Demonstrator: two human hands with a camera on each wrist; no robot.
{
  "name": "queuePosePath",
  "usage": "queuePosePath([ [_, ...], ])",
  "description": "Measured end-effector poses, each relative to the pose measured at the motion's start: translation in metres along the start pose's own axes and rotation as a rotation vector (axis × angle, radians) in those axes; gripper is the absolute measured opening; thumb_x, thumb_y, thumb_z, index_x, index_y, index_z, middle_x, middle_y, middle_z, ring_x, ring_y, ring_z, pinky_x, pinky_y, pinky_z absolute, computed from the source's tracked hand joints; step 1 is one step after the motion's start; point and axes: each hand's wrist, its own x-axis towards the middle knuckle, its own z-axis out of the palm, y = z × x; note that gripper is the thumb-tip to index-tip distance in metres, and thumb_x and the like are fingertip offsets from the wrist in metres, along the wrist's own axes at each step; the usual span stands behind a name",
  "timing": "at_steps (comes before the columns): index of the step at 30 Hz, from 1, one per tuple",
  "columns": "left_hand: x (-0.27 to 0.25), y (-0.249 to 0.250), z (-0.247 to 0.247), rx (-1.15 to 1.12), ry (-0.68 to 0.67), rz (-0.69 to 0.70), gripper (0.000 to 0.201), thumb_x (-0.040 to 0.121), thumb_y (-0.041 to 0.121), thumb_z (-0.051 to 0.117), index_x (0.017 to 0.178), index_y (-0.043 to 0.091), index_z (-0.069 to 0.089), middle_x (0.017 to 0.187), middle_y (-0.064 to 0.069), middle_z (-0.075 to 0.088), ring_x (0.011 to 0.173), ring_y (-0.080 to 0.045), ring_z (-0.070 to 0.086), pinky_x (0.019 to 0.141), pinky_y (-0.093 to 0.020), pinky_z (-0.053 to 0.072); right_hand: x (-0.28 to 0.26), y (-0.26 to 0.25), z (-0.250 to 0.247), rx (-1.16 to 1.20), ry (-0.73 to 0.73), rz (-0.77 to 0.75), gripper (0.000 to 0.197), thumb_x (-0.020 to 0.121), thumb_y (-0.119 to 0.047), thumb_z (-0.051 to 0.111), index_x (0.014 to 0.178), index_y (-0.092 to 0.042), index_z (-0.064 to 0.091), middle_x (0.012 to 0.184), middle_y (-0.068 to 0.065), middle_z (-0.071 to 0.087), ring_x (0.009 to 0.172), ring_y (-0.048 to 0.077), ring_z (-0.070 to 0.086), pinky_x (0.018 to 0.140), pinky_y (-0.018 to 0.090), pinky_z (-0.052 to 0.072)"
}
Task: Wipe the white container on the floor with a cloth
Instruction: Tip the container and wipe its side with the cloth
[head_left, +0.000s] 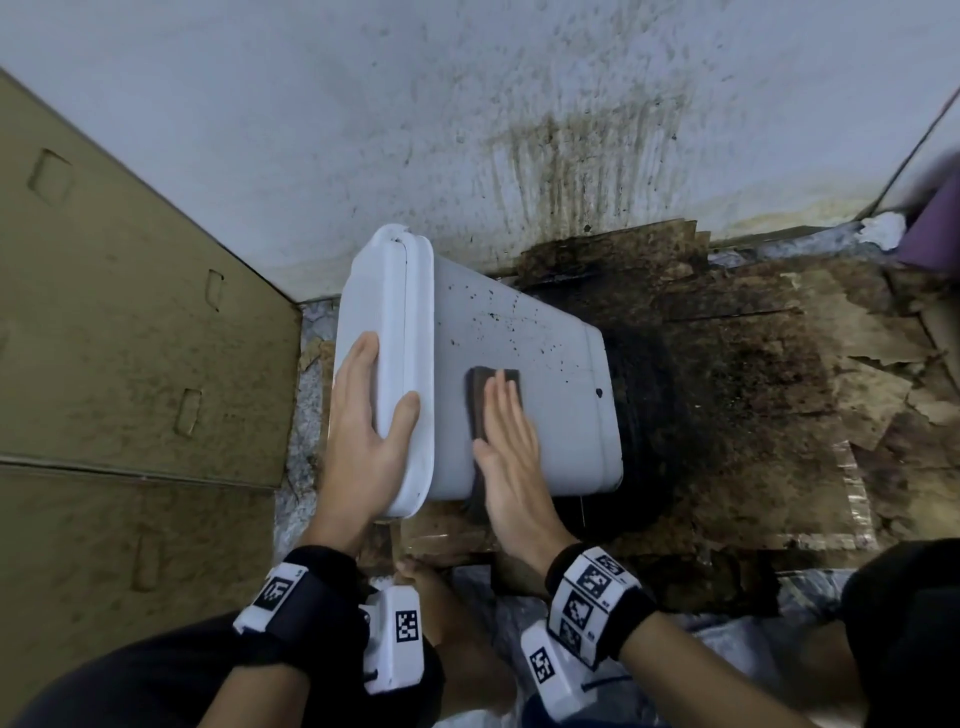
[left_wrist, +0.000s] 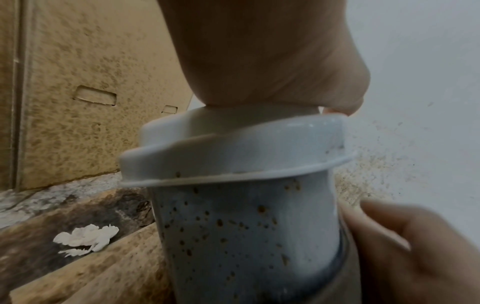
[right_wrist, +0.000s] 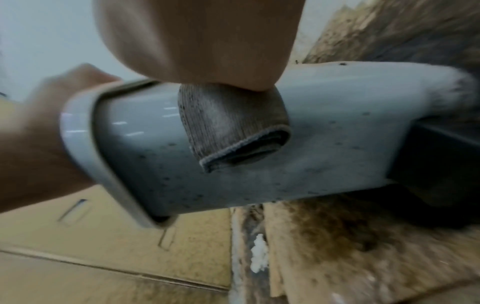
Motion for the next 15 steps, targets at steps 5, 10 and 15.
queuePosePath([
  [5, -0.002, -0.001, -0.001, 0.014, -0.021, -0.002, 0.077, 0.098, 0.059, 0.043, 0.165, 0.027, 0.024, 0.172, 0.009, 0.024, 0.158, -0.007, 0.022, 0.13, -0.043, 0.023, 0.021, -0.02, -0.004, -0.002, -0.073, -0.136, 0.064, 0.105, -0.021, 0.026, 0.162, -0.027, -0.001, 0.17, -0.014, -0.009, 0.155, -0.001, -0.012, 0.129, 0.037, -0.003],
  [10, -0.002, -0.001, -0.003, -0.007, -0.004, -0.008, 0.077, 0.097, 0.059, 0.046, 0.165, 0.028, 0.027, 0.171, 0.014, 0.025, 0.157, -0.003, 0.023, 0.13, -0.043, 0.025, 0.055, -0.017, -0.016, -0.009, -0.138, -0.188, 0.062, 0.108, -0.017, 0.029, 0.163, -0.019, 0.001, 0.171, -0.008, -0.01, 0.156, 0.002, -0.014, 0.13, 0.038, -0.004],
  [15, -0.002, -0.007, -0.003, -0.025, -0.022, -0.005, 0.074, 0.097, 0.062, 0.046, 0.164, 0.04, 0.023, 0.171, 0.025, 0.019, 0.157, 0.002, 0.02, 0.13, -0.045, 0.026, 0.1, -0.022, -0.024, -0.109, -0.157, -0.182, 0.062, 0.112, -0.023, 0.026, 0.162, -0.022, -0.01, 0.169, -0.01, -0.021, 0.153, 0.0, -0.022, 0.129, 0.038, -0.007],
])
